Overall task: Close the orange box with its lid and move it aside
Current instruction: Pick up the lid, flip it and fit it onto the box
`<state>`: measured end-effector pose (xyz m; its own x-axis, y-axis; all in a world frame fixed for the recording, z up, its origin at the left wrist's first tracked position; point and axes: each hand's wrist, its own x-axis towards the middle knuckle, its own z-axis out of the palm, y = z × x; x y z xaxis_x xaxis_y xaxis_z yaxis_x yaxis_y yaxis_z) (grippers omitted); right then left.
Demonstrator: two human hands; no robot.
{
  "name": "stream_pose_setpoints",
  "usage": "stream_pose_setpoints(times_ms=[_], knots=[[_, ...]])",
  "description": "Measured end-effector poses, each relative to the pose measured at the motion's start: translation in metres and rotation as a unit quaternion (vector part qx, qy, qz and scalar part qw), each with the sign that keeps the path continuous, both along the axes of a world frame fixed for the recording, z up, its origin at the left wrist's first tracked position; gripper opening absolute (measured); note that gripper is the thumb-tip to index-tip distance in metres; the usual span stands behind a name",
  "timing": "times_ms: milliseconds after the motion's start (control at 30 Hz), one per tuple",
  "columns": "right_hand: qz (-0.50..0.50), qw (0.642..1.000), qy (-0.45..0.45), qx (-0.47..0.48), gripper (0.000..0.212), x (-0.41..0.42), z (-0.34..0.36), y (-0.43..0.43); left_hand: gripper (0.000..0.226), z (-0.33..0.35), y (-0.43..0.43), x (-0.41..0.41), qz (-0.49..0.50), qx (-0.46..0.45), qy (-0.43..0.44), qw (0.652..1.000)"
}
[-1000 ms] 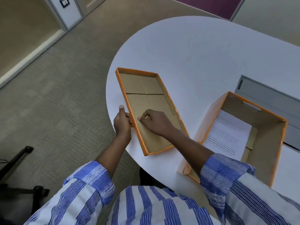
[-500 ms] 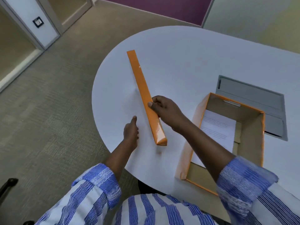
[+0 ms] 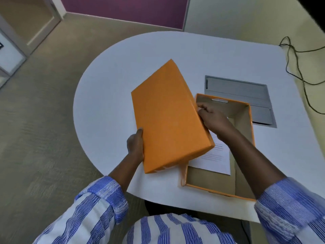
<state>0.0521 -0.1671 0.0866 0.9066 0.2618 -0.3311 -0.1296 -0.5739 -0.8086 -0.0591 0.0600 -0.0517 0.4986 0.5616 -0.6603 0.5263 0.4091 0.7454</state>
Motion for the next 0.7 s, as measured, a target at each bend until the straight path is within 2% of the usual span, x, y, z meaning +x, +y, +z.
stream_pose_setpoints(times_ms=[133, 267, 433, 700], knots=[[-0.034, 0.996, -0.060, -0.049, 0.048, -0.009, 0.000, -0.047, 0.039, 0.025, -0.036, 0.016, -0.051, 0.070, -0.043, 0.995], [-0.076, 0.983, -0.130, -0.109, 0.045, -0.027, -0.008, -0.102, 0.045, 0.047, -0.078, 0.028, -0.110, 0.131, -0.054, 0.984], [-0.131, 0.974, -0.114, -0.148, 0.053, -0.049, -0.032, -0.164, 0.049, 0.065, -0.132, 0.032, -0.200, 0.230, -0.062, 0.950], [-0.148, 0.971, -0.093, -0.166, 0.049, -0.071, -0.061, -0.200, 0.058, 0.061, -0.173, 0.021, -0.241, 0.332, -0.041, 0.911]])
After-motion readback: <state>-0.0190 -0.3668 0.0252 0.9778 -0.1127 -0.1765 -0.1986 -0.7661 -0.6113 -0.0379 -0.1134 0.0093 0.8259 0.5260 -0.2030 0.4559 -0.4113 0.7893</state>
